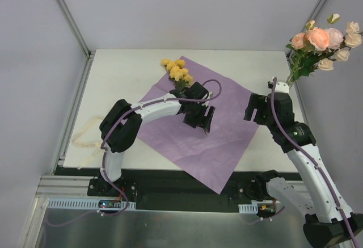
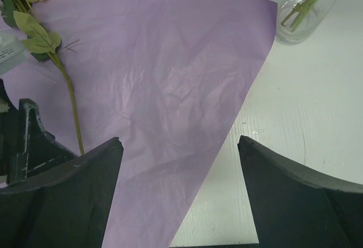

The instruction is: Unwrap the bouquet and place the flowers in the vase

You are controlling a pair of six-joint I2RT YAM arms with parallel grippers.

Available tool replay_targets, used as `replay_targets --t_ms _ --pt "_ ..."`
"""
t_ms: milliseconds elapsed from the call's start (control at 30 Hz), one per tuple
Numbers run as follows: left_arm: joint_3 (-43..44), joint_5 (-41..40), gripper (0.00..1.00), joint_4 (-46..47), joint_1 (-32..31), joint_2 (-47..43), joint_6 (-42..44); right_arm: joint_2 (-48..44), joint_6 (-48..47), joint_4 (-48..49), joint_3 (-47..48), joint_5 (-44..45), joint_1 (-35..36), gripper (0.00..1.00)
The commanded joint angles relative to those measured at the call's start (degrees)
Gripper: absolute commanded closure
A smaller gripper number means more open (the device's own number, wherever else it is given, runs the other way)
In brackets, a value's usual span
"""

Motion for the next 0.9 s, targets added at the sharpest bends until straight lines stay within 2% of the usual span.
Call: replay_targets --t_ms 0,233,467,700,867 --pt "3.4 6.2 0.28 -1.9 1.5 3.5 -6.4 -4.5 1.5 -1.8 -2.0 -0.6 0.3 0.14" --pt "3.2 12.3 0.39 1.3 4.2 7.3 -12.4 -8.1 1.9 -2.6 -2.6 0.5 0.3 0.13" --pt "-2.9 21.3 0.54 12.5 7.1 8.1 -23.0 -7.5 2.9 -1.2 -3.1 -0.4 0.3 0.13" --pt "-6.4 23.9 0.55 18.7 8.0 8.7 -28.4 -6.0 3.8 0.4 -3.7 -1.6 0.4 0.13" --pt "-9.5 26.3 0.6 27.2 8.3 9.7 -34.1 -4.8 4.4 1.3 -3.6 -2.3 0.3 0.13"
